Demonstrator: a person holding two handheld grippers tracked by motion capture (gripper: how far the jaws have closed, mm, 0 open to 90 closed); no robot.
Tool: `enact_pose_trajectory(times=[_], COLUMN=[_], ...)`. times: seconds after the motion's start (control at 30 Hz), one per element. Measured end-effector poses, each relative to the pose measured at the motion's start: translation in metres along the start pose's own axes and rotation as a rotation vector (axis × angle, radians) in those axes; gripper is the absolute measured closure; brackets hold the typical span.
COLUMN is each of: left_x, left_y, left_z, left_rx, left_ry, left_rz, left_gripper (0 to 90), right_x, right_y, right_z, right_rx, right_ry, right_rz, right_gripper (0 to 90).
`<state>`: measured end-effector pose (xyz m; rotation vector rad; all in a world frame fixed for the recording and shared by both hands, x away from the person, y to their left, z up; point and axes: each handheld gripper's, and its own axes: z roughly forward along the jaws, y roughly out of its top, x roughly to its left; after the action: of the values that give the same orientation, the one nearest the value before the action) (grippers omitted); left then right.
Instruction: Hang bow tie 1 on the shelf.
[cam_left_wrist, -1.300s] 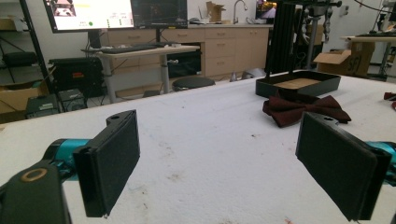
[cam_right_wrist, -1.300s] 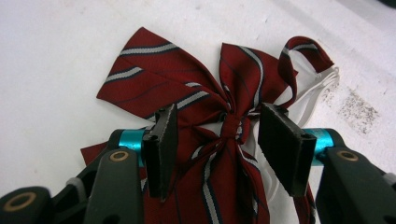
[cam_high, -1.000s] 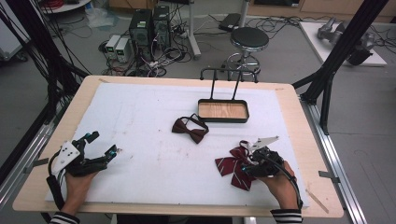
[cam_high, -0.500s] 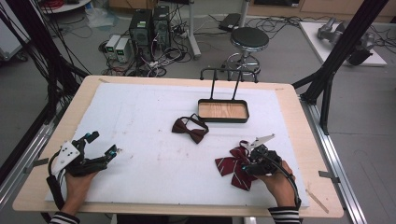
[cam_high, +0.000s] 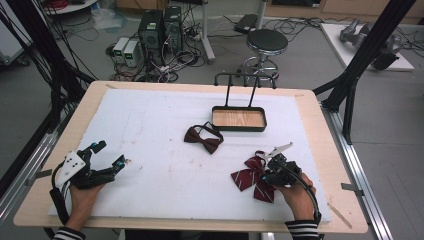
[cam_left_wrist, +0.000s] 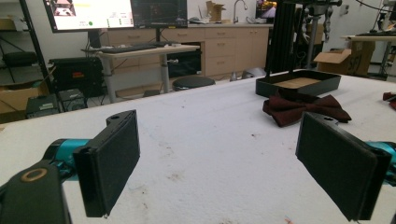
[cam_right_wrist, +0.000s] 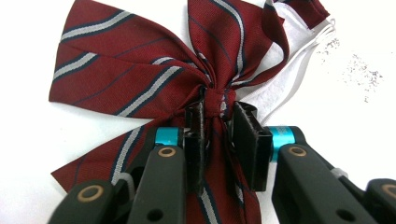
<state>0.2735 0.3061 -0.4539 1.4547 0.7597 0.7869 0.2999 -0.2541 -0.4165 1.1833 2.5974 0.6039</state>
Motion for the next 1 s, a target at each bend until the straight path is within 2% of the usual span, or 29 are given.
enact_pose_trajectory(times=[0.33,0.53,0.7,1.0], left_x=[0.0,0.0,0.0,0.0], left_y=[0.0,0.0,0.0,0.0], left_z=[0.0,0.0,0.0,0.0], left_rx=[-0.001,0.0,0.0,0.0], left_ry=[0.002,0.001,0.001,0.001], left_rz=[0.0,0.001,0.0,-0.001], left_gripper=[14.1,14.1,14.1,14.1], right_x=[-0.001,-0.001,-0.001,-0.001], right_y=[-0.003,-0.005,-0.006,-0.005], right_z=[-0.001,-0.001,-0.003,-0.01], right_rx=[-0.024,-0.045,-0.073,-0.171], right_ry=[0.009,0.01,0.026,0.037], right_rz=[0.026,0.028,0.049,0.064], right_gripper=[76.0,76.2,76.3,76.6])
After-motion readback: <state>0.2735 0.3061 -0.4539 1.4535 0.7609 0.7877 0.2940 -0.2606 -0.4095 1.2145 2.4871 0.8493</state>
